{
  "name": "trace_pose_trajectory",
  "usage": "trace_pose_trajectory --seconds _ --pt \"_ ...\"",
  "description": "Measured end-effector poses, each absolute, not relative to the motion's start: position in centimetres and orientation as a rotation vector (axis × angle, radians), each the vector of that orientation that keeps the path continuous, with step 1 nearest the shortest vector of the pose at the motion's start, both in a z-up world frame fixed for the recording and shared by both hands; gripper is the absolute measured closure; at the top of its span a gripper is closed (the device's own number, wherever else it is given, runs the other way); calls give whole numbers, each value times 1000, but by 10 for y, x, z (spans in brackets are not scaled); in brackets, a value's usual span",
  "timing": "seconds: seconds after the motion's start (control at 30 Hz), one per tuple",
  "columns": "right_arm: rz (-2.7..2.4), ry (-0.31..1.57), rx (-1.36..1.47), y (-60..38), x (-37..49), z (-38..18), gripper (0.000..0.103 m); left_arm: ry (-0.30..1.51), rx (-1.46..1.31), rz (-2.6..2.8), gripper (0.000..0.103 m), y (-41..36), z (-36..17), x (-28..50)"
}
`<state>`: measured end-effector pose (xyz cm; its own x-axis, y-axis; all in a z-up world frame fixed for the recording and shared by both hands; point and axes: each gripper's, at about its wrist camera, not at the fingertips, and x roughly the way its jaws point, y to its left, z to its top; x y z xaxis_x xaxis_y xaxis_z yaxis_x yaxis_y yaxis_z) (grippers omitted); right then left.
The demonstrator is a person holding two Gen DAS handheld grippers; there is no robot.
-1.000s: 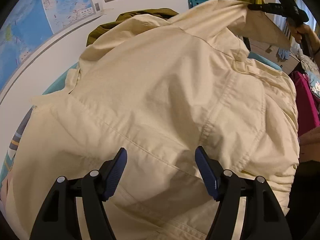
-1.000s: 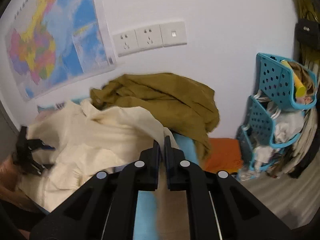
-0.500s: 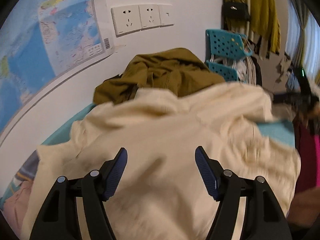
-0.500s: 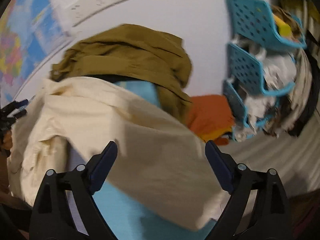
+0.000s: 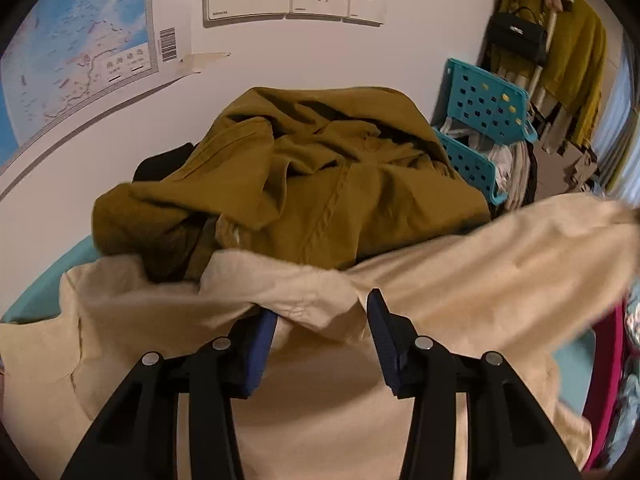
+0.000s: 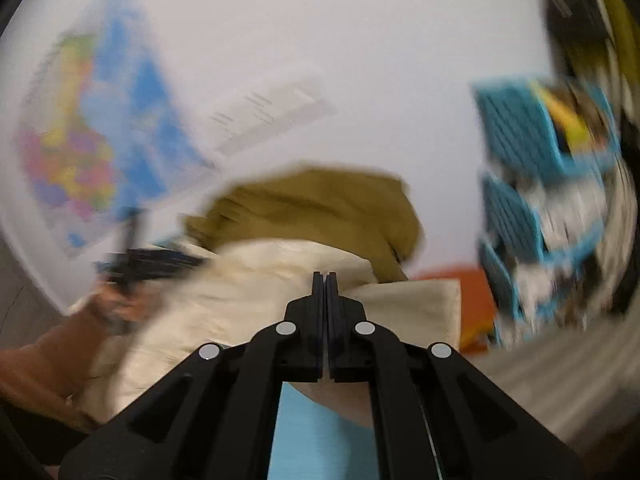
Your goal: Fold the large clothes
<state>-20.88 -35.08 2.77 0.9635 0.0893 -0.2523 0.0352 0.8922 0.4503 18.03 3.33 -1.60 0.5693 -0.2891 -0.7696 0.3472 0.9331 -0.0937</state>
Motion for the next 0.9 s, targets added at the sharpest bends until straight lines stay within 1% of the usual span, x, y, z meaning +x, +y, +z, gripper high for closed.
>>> trace_pose_trajectory --seconds 0.1,0.2,0.3,0.33,0.37,0.4,0.43,0.6,0.63,0.7,0.73,0.77,0.9 --pt "122 194 367 -314 -224 82 101 890 -59 -383 59 40 -14 192" --pt "256 159 263 -261 -223 127 101 897 -103 -425 60 49 -10 189" --pt "365 164 146 -203 -208 161 101 853 -91 -469 55 68 5 169" --pt "414 176 109 -181 -199 170 101 825 -76 -490 50 79 14 156" --pt "450 187 83 -167 -191 175 101 781 -51 -473 47 92 24 142" --pt "484 200 56 -148 -181 180 101 750 -38 -448 39 101 30 132" --pt "525 220 31 -130 -170 184 101 722 -33 -427 36 120 38 116" --pt "697 379 -33 -36 -95 176 100 654 -68 -270 36 207 48 50" --pt "723 421 -48 -15 -78 171 96 655 -79 -231 36 224 45 38" --pt "790 478 -44 13 -59 165 73 668 -101 -183 36 250 36 22" --pt "816 496 -33 24 -50 164 51 677 -120 -144 36 267 30 11" --pt "819 488 -25 30 -47 164 44 683 -131 -132 36 279 24 2" --pt "886 449 69 26 -38 176 46 712 -124 -93 36 310 8 -35"
